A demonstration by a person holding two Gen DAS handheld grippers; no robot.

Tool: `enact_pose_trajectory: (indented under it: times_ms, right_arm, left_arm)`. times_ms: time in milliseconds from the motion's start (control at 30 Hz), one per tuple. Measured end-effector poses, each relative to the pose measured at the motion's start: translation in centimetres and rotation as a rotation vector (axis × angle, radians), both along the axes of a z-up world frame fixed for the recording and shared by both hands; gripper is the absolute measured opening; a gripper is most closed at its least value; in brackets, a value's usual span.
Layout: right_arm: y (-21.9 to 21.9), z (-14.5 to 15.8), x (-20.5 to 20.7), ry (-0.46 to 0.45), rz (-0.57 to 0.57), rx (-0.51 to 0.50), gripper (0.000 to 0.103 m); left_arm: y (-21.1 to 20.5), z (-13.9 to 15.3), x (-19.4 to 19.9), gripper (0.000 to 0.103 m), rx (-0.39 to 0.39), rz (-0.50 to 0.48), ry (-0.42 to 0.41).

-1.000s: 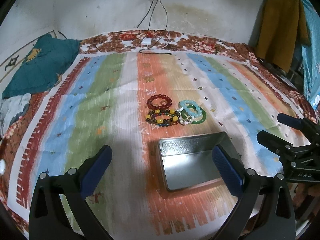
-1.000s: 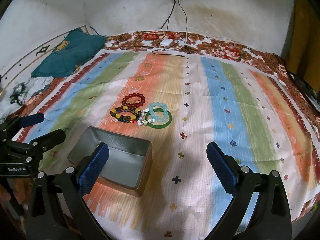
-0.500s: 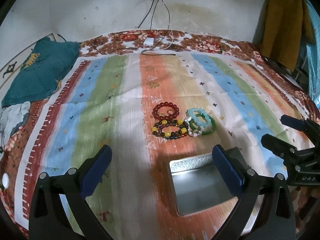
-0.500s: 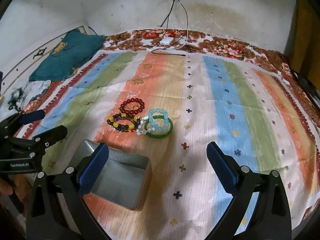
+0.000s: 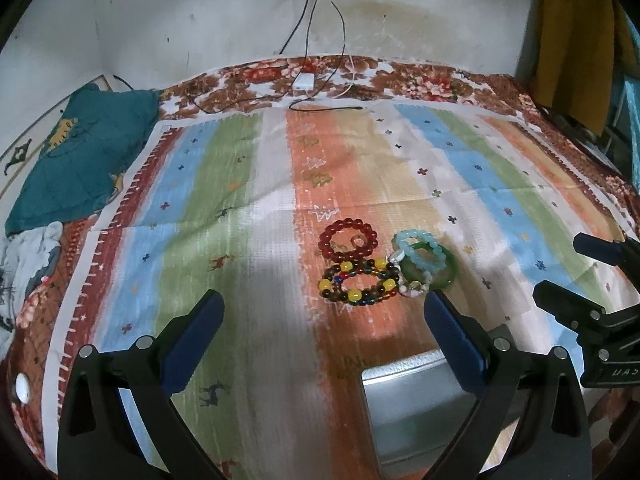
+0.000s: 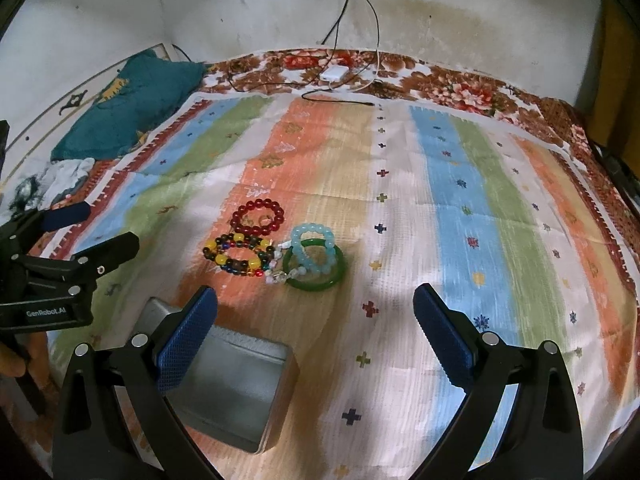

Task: Organize jewelry
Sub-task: 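Move both tools past the tin box toward the bracelet cluster, then lower the left tool over the red bead bracelet while the right tool lowers over the light blue bracelet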

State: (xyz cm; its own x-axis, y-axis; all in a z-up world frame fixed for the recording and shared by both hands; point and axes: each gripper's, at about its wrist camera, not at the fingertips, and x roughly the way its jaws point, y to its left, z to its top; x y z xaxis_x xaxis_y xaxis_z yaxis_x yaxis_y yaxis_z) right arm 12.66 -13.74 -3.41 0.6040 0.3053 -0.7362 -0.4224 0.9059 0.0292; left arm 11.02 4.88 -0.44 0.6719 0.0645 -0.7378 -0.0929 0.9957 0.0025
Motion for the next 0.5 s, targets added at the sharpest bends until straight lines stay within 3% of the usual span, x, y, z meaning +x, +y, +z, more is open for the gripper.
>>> enact_pose_trajectory:
  times_ms: [500]
  right_arm:
    - [1.2,-1.7,4.2,0.046,0.010,-0.046,0.099]
  left_arm:
    - [1.4,-2.1,4.7,0.097,0.018,0.014,0.064]
